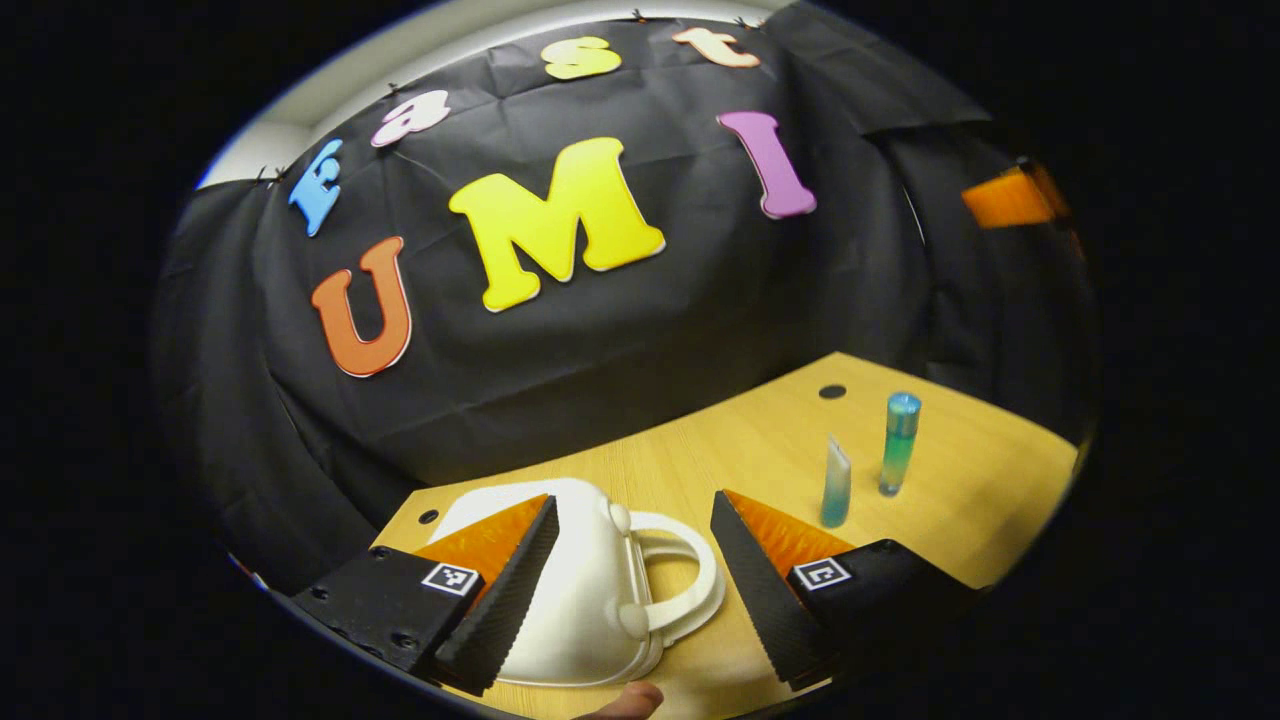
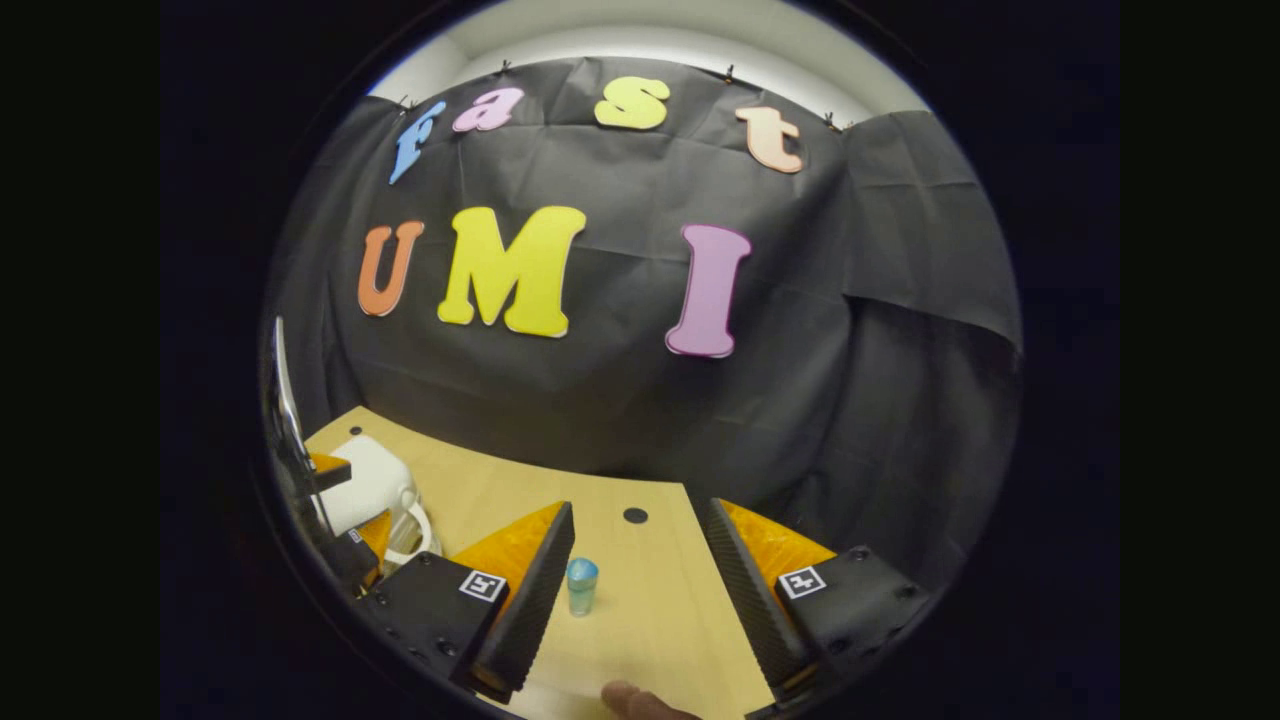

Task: First open the suitcase, pack the skin care products into it, and then close the suitcase.

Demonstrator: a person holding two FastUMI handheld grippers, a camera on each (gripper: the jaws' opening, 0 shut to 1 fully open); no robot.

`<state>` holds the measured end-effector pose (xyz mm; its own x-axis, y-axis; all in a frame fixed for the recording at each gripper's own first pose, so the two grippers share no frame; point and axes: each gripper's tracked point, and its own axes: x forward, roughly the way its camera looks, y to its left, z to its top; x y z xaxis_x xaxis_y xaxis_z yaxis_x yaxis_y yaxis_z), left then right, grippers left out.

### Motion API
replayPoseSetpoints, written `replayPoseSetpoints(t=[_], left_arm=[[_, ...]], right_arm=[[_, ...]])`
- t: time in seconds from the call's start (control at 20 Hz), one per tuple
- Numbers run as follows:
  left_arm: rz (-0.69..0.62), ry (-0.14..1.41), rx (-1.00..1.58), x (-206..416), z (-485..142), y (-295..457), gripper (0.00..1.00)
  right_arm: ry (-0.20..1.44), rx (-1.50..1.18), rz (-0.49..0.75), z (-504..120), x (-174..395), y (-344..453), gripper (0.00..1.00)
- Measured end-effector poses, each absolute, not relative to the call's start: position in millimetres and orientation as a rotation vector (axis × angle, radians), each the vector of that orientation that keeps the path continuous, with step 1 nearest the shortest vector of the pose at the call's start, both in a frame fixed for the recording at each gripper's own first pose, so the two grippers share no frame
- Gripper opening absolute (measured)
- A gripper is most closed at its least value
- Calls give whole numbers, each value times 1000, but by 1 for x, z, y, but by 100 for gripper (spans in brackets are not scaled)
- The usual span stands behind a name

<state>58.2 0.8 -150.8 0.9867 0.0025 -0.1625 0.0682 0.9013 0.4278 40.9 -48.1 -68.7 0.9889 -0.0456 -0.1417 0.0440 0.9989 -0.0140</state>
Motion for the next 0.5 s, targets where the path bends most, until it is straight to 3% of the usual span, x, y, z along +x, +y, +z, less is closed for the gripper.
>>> replayPoseSetpoints(t=[0.45, 0.5], left_arm=[[-119, 313, 930, 82, -246, 4, 95], [-114, 338, 956, 84, -252, 9, 88]], right_arm=[[262, -24, -80, -126, 35, -80, 79], [273, -23, -77, -132, 35, -83, 80]])
